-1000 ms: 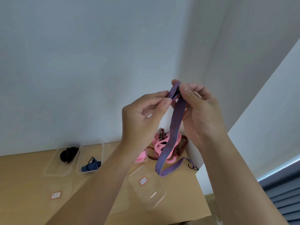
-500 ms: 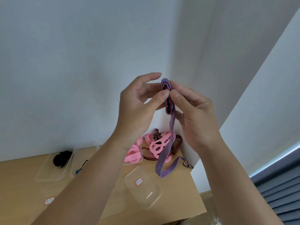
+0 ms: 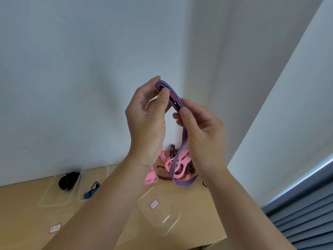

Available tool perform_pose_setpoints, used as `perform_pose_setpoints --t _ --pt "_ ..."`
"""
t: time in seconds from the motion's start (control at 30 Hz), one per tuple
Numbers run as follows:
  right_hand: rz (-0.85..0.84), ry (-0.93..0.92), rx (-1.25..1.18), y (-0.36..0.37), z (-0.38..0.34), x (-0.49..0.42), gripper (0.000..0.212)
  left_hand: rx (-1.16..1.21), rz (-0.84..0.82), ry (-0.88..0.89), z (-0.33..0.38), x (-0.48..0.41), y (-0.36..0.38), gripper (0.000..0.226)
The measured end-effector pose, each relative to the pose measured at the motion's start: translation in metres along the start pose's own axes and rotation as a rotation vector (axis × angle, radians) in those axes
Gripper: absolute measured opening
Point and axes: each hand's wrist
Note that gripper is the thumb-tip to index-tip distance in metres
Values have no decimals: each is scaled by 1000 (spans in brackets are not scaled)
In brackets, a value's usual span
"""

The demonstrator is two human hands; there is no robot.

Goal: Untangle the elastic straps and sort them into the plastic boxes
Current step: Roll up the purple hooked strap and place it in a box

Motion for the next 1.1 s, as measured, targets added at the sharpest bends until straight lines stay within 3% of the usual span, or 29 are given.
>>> perform_pose_setpoints --t 0.1,0.17,0.27,0.37,0.5,0.67,0.87,1.1 --pt "95 -12 -37 -9 -6 -9 18 -6 -37 -39 3 -4 -9 6" --pt "120 -13 -31 -17 -12 -17 16 -113 -153 -104 5 -8 -18 5" --pt "74 -28 -19 -22 -21 -27 5 -265 -338 -152 5 -8 -22 6" --pt "12 -29 -33 -16 -26 -30 13 -324 -423 -140 0 -5 -11 13" --pt "-8 -45 27 -17 -26 -31 16 -286 -356 -100 -6 -4 -2 15" --pt "-53 -67 113 -26 -18 -27 5 -126 -300 -122 -8 -11 1 20" --pt "-148 -92 184 -26 -9 -26 28 35 -257 -92 -10 -19 12 38" --pt "24 20 46 -28 -1 -32 21 -18 -145 -33 -18 -19 10 29"
Point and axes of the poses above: each hand's wrist, its own x-axis away from the middle knuckle, its own y-axis out of the palm, z = x × y, and after that the axes turned 9 degrees about -z, right-handed
